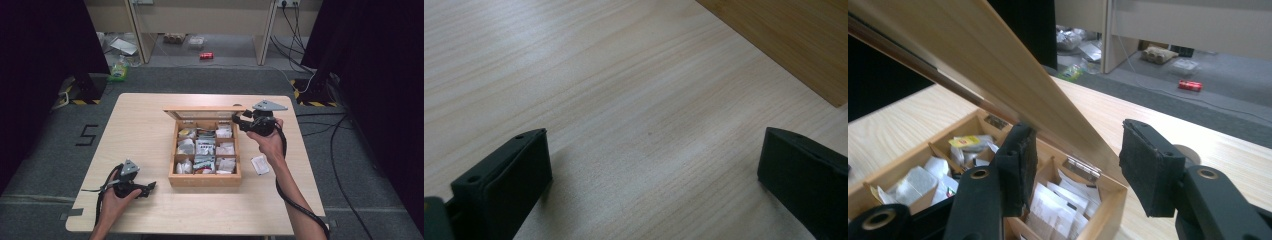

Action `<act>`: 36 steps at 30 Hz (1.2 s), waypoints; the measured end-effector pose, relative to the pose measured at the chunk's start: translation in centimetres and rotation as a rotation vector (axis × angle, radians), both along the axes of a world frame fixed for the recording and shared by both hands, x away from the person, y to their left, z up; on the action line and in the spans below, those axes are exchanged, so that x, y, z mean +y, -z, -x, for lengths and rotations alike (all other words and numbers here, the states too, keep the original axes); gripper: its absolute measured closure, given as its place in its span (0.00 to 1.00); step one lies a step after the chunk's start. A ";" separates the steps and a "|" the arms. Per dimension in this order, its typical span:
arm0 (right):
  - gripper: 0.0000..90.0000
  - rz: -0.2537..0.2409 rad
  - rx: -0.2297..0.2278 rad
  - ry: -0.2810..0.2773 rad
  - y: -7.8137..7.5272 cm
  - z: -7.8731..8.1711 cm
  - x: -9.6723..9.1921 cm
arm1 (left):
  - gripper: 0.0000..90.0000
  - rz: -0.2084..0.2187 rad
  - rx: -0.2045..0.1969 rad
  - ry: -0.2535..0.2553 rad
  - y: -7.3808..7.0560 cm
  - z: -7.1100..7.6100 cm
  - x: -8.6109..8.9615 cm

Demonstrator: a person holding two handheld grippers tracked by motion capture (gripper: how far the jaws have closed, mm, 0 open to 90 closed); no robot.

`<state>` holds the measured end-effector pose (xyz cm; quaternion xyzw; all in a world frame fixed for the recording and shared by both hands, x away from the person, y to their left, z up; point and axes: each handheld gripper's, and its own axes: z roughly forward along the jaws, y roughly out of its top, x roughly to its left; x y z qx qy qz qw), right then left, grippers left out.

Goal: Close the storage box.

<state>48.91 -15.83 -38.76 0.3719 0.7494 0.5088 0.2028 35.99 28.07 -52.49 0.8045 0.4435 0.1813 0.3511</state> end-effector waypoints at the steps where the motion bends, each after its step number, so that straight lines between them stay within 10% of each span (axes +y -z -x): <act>1: 0.55 0.005 0.001 0.002 0.0 0.1 0.0 | 0.00 0.000 0.000 0.000 0.0 0.0 0.0; 36: 0.54 0.026 0.031 -0.076 1.9 4.6 -0.8 | 0.00 -0.002 -0.001 0.000 0.0 0.0 0.0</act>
